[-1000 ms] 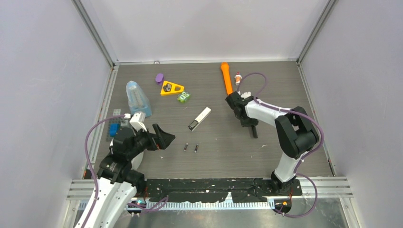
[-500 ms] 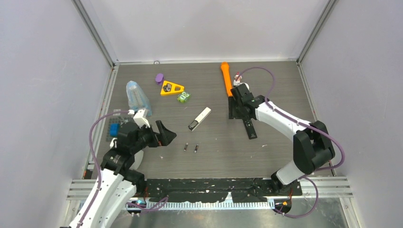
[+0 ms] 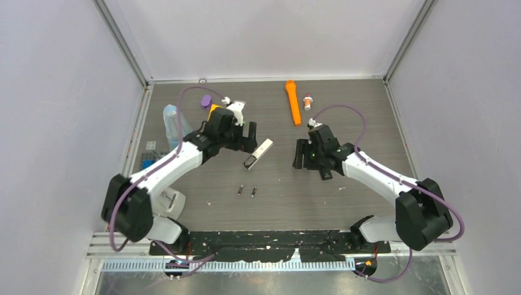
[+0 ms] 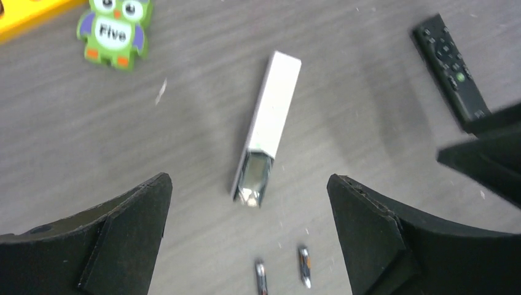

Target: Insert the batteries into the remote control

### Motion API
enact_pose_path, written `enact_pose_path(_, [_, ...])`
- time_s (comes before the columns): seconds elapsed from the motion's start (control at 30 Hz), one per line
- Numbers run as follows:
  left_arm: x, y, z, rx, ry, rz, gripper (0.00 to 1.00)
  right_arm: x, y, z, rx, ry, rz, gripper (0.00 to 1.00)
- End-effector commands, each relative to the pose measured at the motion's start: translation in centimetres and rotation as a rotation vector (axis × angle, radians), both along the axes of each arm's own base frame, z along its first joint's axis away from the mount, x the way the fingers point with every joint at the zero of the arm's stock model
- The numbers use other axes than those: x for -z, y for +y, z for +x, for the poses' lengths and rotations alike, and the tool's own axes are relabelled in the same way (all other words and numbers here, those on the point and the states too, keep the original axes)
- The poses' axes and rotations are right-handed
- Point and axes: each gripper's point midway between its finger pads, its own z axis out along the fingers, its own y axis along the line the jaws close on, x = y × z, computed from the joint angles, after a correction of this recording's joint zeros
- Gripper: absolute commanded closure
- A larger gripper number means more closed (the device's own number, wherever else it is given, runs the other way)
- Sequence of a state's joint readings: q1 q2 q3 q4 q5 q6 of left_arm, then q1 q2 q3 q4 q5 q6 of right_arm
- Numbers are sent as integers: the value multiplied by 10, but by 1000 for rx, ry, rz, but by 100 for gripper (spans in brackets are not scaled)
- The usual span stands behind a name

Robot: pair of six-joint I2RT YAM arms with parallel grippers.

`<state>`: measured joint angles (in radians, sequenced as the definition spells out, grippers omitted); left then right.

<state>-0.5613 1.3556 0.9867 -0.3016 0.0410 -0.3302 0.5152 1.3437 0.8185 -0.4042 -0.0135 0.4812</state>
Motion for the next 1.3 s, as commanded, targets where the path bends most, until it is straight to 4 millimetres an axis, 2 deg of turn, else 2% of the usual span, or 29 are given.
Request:
enact_pose_path(0.0, [11,-20,39,89,-38,105,0,-27,5,1,-18,-77,54,31])
enact_pose_path(0.17, [55,-54,46,174,61,119,3,-47,-24,-11,11,-129,-32,25])
enact_pose_path(0.3, [77,-73,39,215,81,145,3,-68,-36,-17,28,-180,-36,23])
enact_pose_path(0.53, [111,-59,34,126,162,343,7,-93,-40,-20,46,-223,-1,22])
enact_pose_path(0.6, [120,-53,33,104,190,388,12,-94,-40,-20,47,-223,2,23])
enact_pose_path(0.7, [126,-46,31,95,206,434,25,-93,-39,-22,47,-214,5,23])
enact_pose_path(0.83, [130,-40,28,95,212,459,48,-93,-37,-23,47,-208,21,23])
enact_pose_path(0.93, [126,-43,22,128,218,436,76,-96,-34,-25,36,-209,45,23])
enact_pose_path(1.0, [116,-46,16,165,213,406,99,-99,-30,-26,19,-217,66,23])
enact_pose_path(1.07, [102,-56,3,252,217,339,100,-105,-15,-32,-66,-228,125,24])
enact_pose_path(1.13, [76,-71,-20,385,232,235,100,-119,12,-48,-282,-257,227,25])
enact_pose_path(1.17, [67,-78,-32,442,257,183,100,-127,20,-51,-336,-285,268,25])
enact_pose_path(1.2, [50,-84,-45,496,265,121,100,-133,29,-61,-416,-291,315,25])
enact_pose_path(1.27, [21,-96,-71,589,297,-10,100,-144,35,-68,-481,-334,354,24])
